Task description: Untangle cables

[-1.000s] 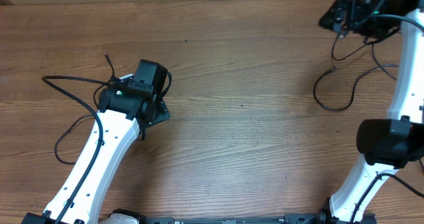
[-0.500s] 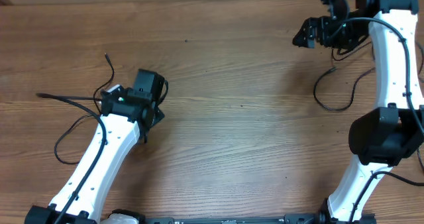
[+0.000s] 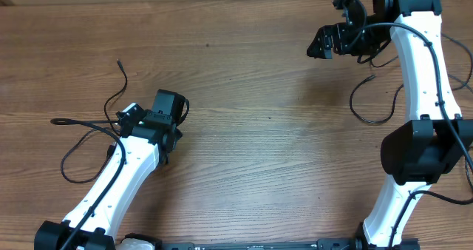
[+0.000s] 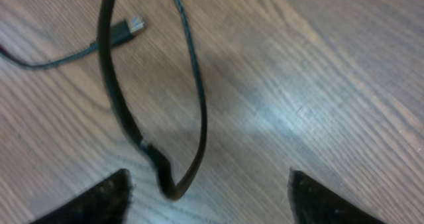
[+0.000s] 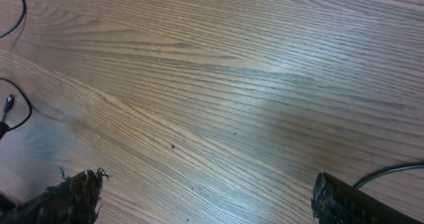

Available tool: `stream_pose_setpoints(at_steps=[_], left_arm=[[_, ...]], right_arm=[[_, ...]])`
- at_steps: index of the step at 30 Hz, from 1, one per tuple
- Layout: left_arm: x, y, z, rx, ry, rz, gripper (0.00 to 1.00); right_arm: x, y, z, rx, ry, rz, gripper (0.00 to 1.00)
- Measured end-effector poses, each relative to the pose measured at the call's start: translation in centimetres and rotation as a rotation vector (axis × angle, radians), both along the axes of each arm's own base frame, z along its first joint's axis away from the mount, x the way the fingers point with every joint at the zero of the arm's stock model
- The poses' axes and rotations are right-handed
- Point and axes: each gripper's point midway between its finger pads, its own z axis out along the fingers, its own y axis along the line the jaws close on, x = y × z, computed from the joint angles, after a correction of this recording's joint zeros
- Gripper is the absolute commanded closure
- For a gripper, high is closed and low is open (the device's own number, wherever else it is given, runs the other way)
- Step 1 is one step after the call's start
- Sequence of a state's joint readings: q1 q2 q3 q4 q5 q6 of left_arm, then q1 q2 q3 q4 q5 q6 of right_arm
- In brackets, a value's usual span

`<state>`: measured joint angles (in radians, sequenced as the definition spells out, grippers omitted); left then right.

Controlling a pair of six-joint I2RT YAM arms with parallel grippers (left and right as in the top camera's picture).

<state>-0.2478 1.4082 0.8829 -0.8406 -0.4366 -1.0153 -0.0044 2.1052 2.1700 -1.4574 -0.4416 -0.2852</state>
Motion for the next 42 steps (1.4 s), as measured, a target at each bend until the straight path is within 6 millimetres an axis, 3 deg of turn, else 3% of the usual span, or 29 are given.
stream_pose_setpoints(at_steps=[3,5,13,21,25,29,32,38,42], left_arm=[[0.5,0.3,0.3,0.019,-0.028,0.007,0.85],[0.8,0.5,0.5,0.035,-0.045,0.013,0.96],[1.6,0.9,1.0,0.078,-0.068,-0.019,0.96],[0.5,0.7,1.6,0.073,0.009,-0.054,0.96],[2.8,-0.6,5.4,0.008,-0.064,-0.064,0.96],[6.7,-3.1,11.9,-0.125,-0.246,-0.097,0.96],[8.8,-5.2,17.1,-0.235,-0.386,-0.141,0.96],[9.8,-8.9,25.0,-0.441,-0.552,-0.262,0.96],[9.4,-10.6,27.1,-0.543,-0.581,-0.312,0.96]], right_arm=[[-0.1,0.3,0.0,0.000,0.000,0.007,0.00],[-0.1,0.3,0.0,0.000,0.000,0.007,0.00],[-0.1,0.3,0.0,-0.001,-0.001,0.009,0.00],[-0.1,0.2,0.0,-0.002,-0.001,0.009,0.00],[-0.1,0.3,0.0,-0.001,0.000,0.009,0.00],[-0.1,1.0,0.4,0.041,-0.015,0.044,0.00],[-0.4,2.6,1.4,0.138,-0.051,0.124,0.00],[-1.3,6.6,5.2,0.425,-0.164,0.308,0.00],[-2.2,8.9,7.8,0.587,-0.246,0.415,0.00]])
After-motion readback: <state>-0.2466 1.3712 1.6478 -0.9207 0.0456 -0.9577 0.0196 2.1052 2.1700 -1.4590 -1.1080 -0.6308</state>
